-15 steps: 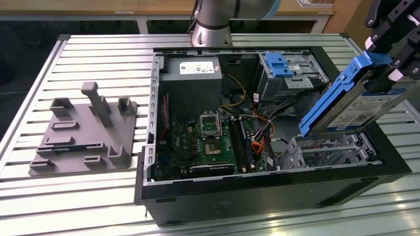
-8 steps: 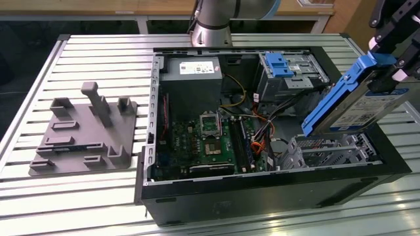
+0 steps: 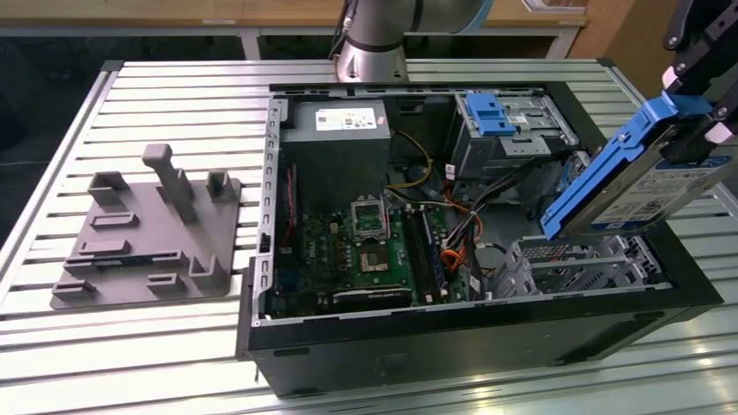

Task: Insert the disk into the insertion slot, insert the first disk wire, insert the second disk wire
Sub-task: 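Insert the disk into the insertion slot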

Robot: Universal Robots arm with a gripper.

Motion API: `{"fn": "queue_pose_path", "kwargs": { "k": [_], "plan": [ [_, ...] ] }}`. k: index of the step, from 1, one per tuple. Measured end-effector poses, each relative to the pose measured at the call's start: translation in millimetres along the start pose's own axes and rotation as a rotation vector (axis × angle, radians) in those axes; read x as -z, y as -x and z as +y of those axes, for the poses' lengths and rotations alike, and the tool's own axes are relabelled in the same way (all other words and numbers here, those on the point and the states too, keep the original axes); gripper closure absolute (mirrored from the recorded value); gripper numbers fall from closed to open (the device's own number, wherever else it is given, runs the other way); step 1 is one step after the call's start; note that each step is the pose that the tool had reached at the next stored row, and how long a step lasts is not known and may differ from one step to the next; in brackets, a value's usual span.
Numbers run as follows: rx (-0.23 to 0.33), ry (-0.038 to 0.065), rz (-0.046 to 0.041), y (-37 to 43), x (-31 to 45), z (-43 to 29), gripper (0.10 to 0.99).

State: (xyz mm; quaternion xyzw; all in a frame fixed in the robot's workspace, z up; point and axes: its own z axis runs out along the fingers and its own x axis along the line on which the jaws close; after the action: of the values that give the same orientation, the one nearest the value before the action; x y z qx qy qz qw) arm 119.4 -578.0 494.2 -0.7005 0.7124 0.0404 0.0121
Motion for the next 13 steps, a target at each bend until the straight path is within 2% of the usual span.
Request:
{"fn": "queue_pose_path", "kwargs": {
  "k": [6,13],
  "plan": [
    [0.000,0.000,0.0000,0.6,-0.3,-0.1,0.722],
    [0.001,0.000,-0.0001,6.0,-2.6,-0.1,0.722]
  ]
}}
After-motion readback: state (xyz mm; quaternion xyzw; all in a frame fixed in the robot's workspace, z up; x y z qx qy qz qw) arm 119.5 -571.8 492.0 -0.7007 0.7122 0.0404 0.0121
